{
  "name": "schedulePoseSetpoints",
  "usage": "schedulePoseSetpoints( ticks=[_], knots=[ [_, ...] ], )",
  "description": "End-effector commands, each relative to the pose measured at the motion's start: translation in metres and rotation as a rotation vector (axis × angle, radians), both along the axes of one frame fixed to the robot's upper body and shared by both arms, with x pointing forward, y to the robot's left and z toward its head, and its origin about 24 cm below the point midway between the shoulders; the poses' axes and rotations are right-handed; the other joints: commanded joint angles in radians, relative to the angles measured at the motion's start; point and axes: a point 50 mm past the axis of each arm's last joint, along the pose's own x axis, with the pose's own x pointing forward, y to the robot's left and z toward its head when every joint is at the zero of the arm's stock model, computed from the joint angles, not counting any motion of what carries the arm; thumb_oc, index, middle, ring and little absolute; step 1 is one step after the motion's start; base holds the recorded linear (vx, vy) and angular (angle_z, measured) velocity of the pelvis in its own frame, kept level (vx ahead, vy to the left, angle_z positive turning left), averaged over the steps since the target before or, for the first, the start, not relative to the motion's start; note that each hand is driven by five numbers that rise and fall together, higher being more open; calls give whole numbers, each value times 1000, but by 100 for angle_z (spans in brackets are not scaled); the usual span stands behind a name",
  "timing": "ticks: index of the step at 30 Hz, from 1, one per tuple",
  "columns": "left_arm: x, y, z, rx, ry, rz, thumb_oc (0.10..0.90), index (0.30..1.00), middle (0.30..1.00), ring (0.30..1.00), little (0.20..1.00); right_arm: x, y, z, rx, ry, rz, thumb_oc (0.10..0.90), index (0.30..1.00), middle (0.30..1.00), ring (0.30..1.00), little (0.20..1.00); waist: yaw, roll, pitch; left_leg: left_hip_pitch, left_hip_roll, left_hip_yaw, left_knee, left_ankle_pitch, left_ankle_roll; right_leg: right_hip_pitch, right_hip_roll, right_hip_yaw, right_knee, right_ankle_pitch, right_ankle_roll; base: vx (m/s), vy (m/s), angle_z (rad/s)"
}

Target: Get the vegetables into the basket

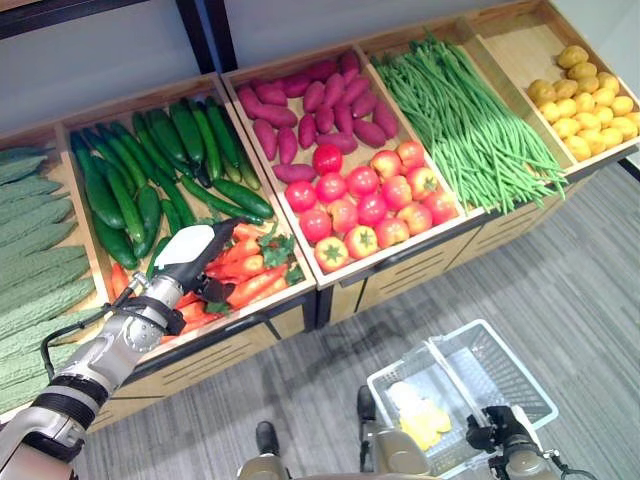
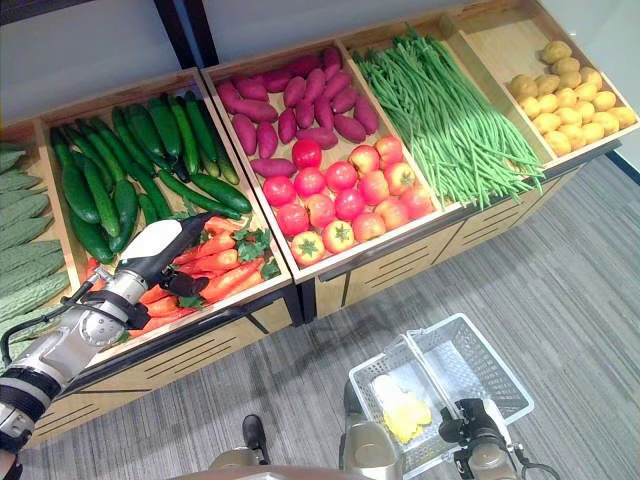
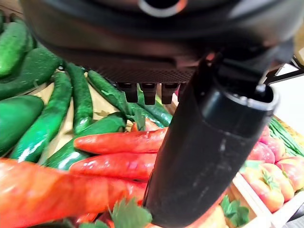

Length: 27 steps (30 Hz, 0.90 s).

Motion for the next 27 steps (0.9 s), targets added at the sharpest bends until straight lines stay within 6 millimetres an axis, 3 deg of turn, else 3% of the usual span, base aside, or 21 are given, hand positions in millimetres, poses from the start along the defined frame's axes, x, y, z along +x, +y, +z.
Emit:
schedulePoseSetpoints(
  ticks=[1, 4, 5, 9, 17, 24, 27],
  knots=[
    [29, -1, 65, -24, -239, -8, 900, 1000, 1000, 1000, 1000, 28, -26, 26, -114, -116, 42, 400, 300, 300, 300, 300, -10, -31, -21, 8, 17, 18, 2, -28, -20, 65, -94, -35, 11, -76, 132, 14, 12, -13],
    [34, 0, 59, -10, -232, 23, 900, 1000, 1000, 1000, 1000, 31, -25, 27, -119, -124, 45, 400, 300, 300, 300, 300, -17, -29, -14, 5, 18, 25, 2, -26, -21, 57, -91, -29, 12, -75, 132, 0, 11, -12],
    [36, 0, 51, 34, -201, 29, 400, 300, 300, 300, 300, 33, -25, 28, -124, -129, 42, 400, 300, 300, 300, 300, -22, -28, -9, 6, 19, 30, 2, -27, -22, 51, -90, -21, 11, -73, 132, 8, 14, -10],
    [34, 8, 33, 101, -116, 50, 400, 300, 300, 300, 300, 32, -26, 28, -128, -126, 49, 400, 300, 300, 300, 300, -28, -27, -8, 14, 19, 42, 2, -29, -23, 52, -88, -11, 10, -73, 132, 13, 9, -7],
    [28, 20, 18, 90, -84, 121, 400, 300, 300, 300, 300, 27, -26, 26, -126, -116, 43, 400, 300, 300, 300, 300, -28, -27, -13, 32, 19, 46, 2, -36, -24, 70, -87, -12, 6, -79, 131, 10, 2, -3],
    [27, 22, 43, 64, -272, 162, 400, 300, 300, 300, 300, 22, -22, 22, -124, -111, 37, 400, 300, 300, 300, 300, -17, -29, -27, 46, 16, 33, 2, -44, -22, 99, -92, -30, 6, -88, 132, 1, -1, 1],
    [22, 17, 70, 12, -448, 161, 400, 300, 300, 300, 300, 18, -18, 18, -114, -98, 28, 400, 300, 300, 300, 300, -5, -31, -41, 56, 13, 24, 2, -50, -21, 121, -98, -43, 6, -94, 131, 5, 1, 6]
  ],
)
